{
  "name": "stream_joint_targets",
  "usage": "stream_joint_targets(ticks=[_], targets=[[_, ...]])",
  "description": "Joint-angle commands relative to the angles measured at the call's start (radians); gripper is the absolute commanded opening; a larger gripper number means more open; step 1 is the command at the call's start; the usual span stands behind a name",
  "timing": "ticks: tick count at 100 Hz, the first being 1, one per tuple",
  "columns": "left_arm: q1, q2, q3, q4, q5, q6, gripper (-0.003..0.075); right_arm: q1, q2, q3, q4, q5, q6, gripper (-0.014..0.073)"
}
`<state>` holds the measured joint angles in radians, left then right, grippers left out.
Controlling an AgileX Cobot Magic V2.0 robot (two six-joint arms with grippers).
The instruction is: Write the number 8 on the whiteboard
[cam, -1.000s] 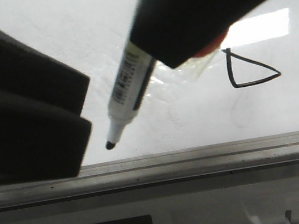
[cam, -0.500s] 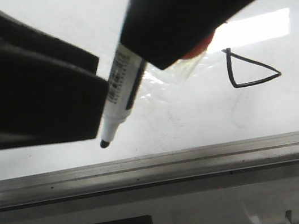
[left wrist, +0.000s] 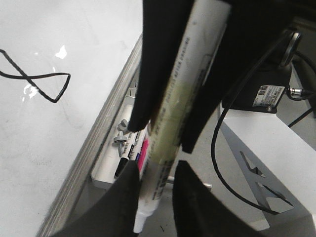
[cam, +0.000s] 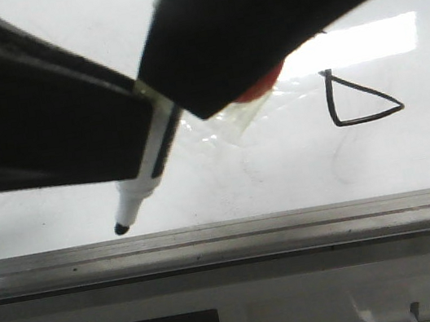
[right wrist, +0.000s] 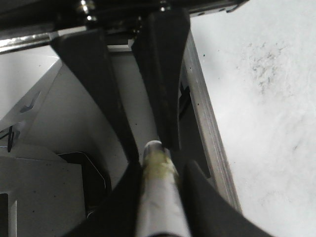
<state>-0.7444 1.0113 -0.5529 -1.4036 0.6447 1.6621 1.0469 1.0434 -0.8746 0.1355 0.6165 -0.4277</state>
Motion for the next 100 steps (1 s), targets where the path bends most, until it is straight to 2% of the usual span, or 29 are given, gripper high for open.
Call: stream_joint_targets(ticks=[1,19,41,72,87,100], targets=[[0.004,-0.008,-0.036,-0.051,0.017,0.022,0.0094,0.002,-0.011,-0.03,0.008,-0.074,-0.013,-0.0044],[0.004,-0.008,-0.036,-0.014,0.017,0.022,0.0107,0.002,-0.011,-0.03,0.009,-0.075,-0.013,-0.0044],[0.004,-0.005,-0.036,0.001,0.011,0.022,0.023,0.002,-0.011,-0.03,0.009,-0.075,-0.013,-0.0044],[0.004,0.029,-0.036,-0.005,-0.011,0.022,0.0229,0.002,-0.011,-0.03,0.009,-0.071,-0.013,-0.0044],[0.004,0.029,-0.036,-0.029,-0.011,0.022,0.0167,0.002,-0.011,-0.03,0.009,-0.07,-0.013,-0.0044],[0.004,0.029,-0.036,-0.031,-0.011,0.022,0.0053,0.002,-0.011,-0.03,0.009,-0.066,-0.013,-0.0044]])
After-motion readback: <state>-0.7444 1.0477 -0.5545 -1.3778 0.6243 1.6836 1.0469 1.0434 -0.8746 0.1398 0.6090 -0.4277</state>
